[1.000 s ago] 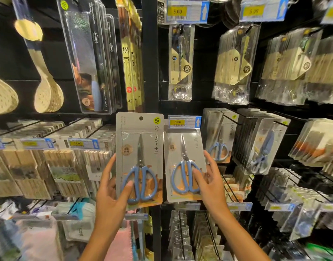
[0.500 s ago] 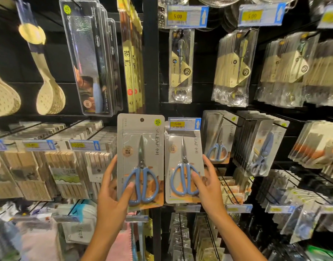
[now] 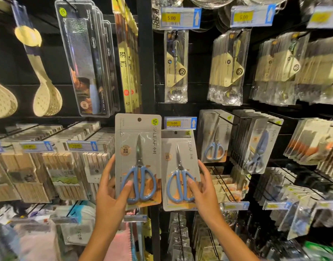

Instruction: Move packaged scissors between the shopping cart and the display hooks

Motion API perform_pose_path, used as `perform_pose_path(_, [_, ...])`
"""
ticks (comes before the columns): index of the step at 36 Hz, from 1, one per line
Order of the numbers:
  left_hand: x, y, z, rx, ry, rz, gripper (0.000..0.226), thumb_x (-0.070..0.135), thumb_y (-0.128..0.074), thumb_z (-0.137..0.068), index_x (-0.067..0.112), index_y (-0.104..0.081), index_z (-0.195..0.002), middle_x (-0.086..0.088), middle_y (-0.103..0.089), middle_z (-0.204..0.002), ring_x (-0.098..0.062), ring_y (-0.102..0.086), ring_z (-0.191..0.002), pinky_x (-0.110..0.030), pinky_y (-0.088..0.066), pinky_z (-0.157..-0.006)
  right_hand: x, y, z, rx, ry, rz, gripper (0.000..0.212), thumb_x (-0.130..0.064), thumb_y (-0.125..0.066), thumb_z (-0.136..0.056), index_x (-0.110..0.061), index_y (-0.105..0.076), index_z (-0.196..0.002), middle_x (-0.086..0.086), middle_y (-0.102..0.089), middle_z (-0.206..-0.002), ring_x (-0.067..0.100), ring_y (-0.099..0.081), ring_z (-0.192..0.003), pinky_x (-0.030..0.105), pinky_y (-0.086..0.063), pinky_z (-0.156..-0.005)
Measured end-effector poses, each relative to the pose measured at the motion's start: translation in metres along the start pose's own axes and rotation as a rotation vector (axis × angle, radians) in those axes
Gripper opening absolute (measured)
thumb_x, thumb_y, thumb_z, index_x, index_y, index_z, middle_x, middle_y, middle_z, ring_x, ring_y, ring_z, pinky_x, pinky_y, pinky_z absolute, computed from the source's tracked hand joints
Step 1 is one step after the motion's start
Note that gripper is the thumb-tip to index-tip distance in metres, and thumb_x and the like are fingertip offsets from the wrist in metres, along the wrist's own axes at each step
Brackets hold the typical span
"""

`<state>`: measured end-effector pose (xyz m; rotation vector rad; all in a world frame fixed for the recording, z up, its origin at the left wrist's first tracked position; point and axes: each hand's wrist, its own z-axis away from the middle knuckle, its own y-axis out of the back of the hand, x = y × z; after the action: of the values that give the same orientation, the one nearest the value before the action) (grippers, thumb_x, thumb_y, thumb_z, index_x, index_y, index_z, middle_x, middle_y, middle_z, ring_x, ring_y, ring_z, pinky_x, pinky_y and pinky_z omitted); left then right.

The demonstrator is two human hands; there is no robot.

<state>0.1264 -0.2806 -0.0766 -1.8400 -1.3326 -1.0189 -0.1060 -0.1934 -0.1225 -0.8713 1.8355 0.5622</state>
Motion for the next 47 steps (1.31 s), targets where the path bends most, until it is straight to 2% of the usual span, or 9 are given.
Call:
perform_pose_path(7, [0.003,-0.001,0.0,0.004,-0.02,0.027,0.076,0.0,-0.064,-0.092,0.047,-0.04,-0.146,0.014,-0.057,-0.143,-0.011,-0.062,-0.124,-0.021,-0.057,-0.09,-0.001,-0.003,-0.015,0.04,0.033,0.022,0.063,-0.021,-0.058,-0.101,-0.054,-0.03,-0.148,-0.009,-0.041,-0.157,0.015,-0.045,-0.141,0.049,-0.046,-0.11])
perform_pose_path(15, [0.007,-0.005,-0.002,0.015,-0.023,0.048,0.076,-0.002,-0.064,-0.092,0.049,-0.04,-0.143,0.014,-0.057,-0.142,-0.01,-0.062,-0.123,-0.016,-0.057,-0.082,-0.007,-0.007,-0.035,0.033,0.034,0.029,0.062,-0.022,-0.057,-0.102,-0.051,-0.03,-0.149,-0.013,-0.052,-0.146,0.033,-0.06,-0.119,0.049,-0.057,-0.094])
perform_pose_path(23, [0.008,-0.006,-0.003,0.016,-0.031,0.047,0.077,-0.004,-0.064,-0.091,0.045,-0.04,-0.145,0.034,-0.056,-0.135,-0.002,-0.06,-0.124,-0.012,-0.055,-0.082,0.001,-0.004,-0.031,0.044,0.045,0.005,0.062,-0.021,-0.058,-0.101,-0.051,-0.032,-0.149,-0.007,-0.048,-0.152,0.014,-0.059,-0.126,0.042,-0.055,-0.1])
perform_pose_path(26, [0.006,-0.005,-0.003,0.014,-0.029,0.057,0.078,-0.003,-0.065,-0.091,0.047,-0.04,-0.145,0.016,-0.056,-0.143,-0.009,-0.061,-0.125,-0.016,-0.057,-0.083,0.003,-0.002,-0.03,0.042,0.017,-0.019,0.061,-0.022,-0.058,-0.101,-0.051,-0.033,-0.148,-0.006,-0.053,-0.147,0.017,-0.063,-0.12,0.051,-0.055,-0.098])
perform_pose_path(33, [0.003,-0.005,-0.004,0.018,-0.024,0.056,0.078,-0.003,-0.065,-0.091,0.044,-0.039,-0.147,0.016,-0.056,-0.143,-0.012,-0.061,-0.126,-0.017,-0.057,-0.084,0.002,-0.002,-0.038,0.032,0.017,0.004,0.061,-0.018,-0.058,-0.101,-0.038,-0.032,-0.153,-0.002,-0.063,-0.135,0.011,-0.07,-0.104,0.03,-0.06,-0.088])
perform_pose_path(38, [0.007,-0.007,-0.005,0.019,-0.039,0.049,0.076,-0.002,-0.064,-0.091,0.044,-0.039,-0.146,0.016,-0.057,-0.141,-0.005,-0.064,-0.119,-0.015,-0.057,-0.083,0.015,-0.009,-0.057,0.088,-0.028,0.092,0.061,-0.026,-0.059,-0.101,-0.054,-0.031,-0.148,0.031,-0.061,-0.113,0.054,-0.058,-0.097,0.066,-0.054,-0.07])
perform_pose_path(41, [0.007,-0.008,-0.007,0.021,-0.034,0.045,0.076,-0.002,-0.064,-0.091,0.044,-0.039,-0.147,0.023,-0.058,-0.138,-0.004,-0.064,-0.119,-0.015,-0.057,-0.083,0.018,-0.014,-0.066,0.098,-0.009,0.133,0.061,-0.024,-0.055,-0.103,-0.051,-0.027,-0.15,0.005,-0.065,-0.129,0.032,-0.067,-0.103,0.06,-0.057,-0.08])
perform_pose_path(45, [0.005,-0.01,-0.011,0.015,-0.045,0.017,0.075,-0.001,-0.064,-0.092,0.04,-0.039,-0.149,0.029,-0.06,-0.134,-0.005,-0.064,-0.12,-0.017,-0.057,-0.086,0.026,-0.017,-0.081,0.129,-0.013,0.199,0.061,-0.023,-0.052,-0.104,-0.05,-0.025,-0.152,0.032,-0.056,-0.121,0.05,-0.058,-0.1,0.065,-0.053,-0.075])
perform_pose_path(47, [0.004,-0.011,-0.014,0.015,-0.049,0.016,0.075,-0.001,-0.064,-0.092,0.041,-0.039,-0.148,0.028,-0.058,-0.136,-0.005,-0.062,-0.122,-0.015,-0.056,-0.087,0.03,-0.018,-0.091,0.134,-0.044,0.229,0.062,-0.024,-0.051,-0.105,-0.049,-0.022,-0.153,0.027,-0.061,-0.117,0.048,-0.059,-0.102,0.063,-0.054,-0.078])
